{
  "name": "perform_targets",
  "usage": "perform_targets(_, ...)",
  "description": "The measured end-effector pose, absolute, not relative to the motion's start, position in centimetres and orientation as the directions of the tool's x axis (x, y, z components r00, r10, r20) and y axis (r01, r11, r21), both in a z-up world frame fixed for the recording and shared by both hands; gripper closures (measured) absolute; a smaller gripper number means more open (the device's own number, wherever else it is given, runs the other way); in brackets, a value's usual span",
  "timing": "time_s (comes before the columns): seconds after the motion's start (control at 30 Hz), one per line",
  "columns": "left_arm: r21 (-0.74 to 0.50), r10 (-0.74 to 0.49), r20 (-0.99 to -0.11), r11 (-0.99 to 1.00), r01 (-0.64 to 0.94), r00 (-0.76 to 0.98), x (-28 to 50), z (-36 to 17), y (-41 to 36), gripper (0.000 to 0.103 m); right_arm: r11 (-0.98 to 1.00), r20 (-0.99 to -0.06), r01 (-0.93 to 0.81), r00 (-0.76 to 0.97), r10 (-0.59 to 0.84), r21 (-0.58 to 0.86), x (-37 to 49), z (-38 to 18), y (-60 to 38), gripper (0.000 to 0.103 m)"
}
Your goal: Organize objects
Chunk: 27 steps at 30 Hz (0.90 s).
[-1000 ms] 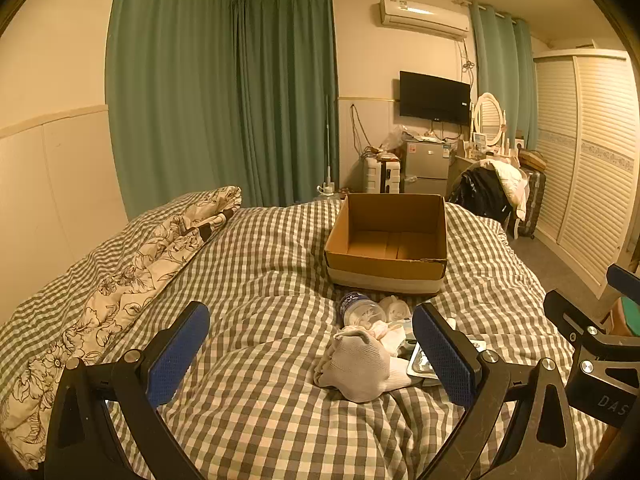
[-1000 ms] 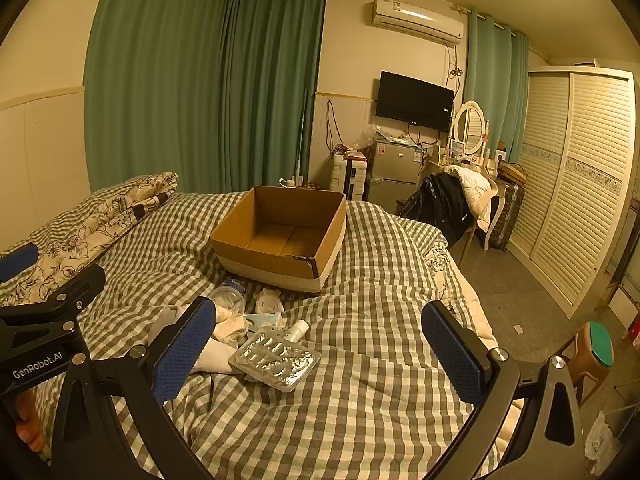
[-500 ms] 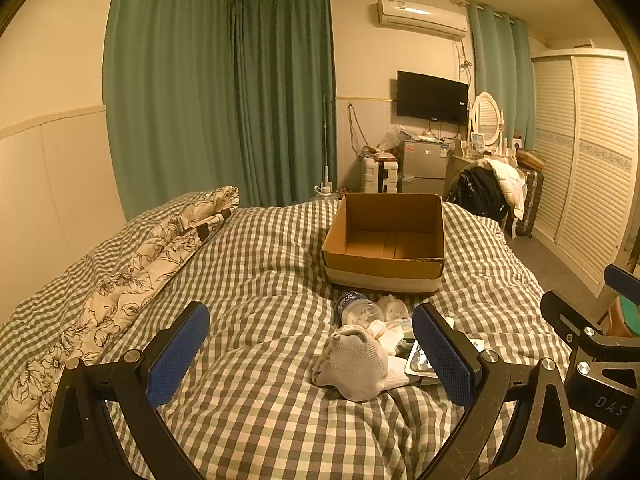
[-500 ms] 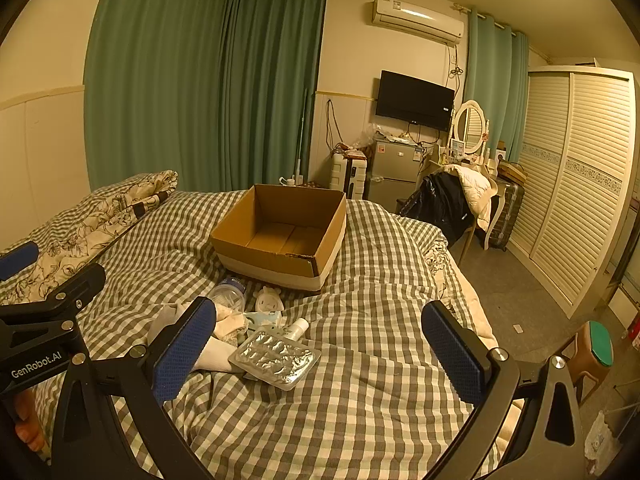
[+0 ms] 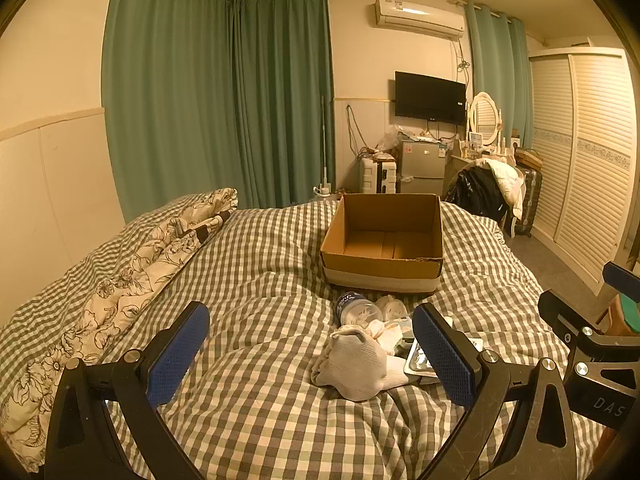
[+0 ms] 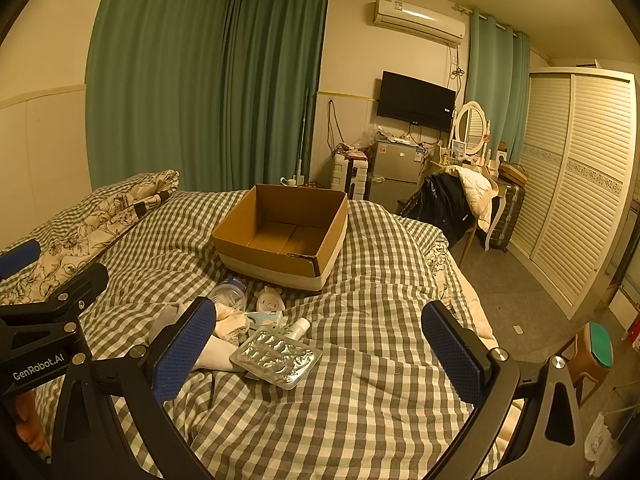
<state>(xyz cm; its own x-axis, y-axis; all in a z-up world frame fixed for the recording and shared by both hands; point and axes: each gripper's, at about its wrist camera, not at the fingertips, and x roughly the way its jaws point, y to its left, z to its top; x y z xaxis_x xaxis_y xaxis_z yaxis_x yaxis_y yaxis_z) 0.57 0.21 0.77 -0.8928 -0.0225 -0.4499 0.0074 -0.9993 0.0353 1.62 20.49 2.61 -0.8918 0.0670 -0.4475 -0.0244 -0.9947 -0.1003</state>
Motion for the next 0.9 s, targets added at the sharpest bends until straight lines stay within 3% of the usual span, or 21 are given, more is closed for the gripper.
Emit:
perform_targets(0.7, 0.037, -0.012, -0.446, -0.999, -0.005, -0.895, 0.6, 0.8, 0.2, 0.002, -0.994, -0.442, -0.02, -0.894, 0.067, -0.11, 1.9, 2.9, 20.3, 0.0)
perform_targets(0.9, 0.021, 0.009, -0.491, -1.0, -0.023, -0.871, -0.6, -0.8, 0.2, 0.006, -0.994, -0.454, -0.016, -0.889, 0.064, -0.109, 1.4, 2.5, 20.7, 0.0)
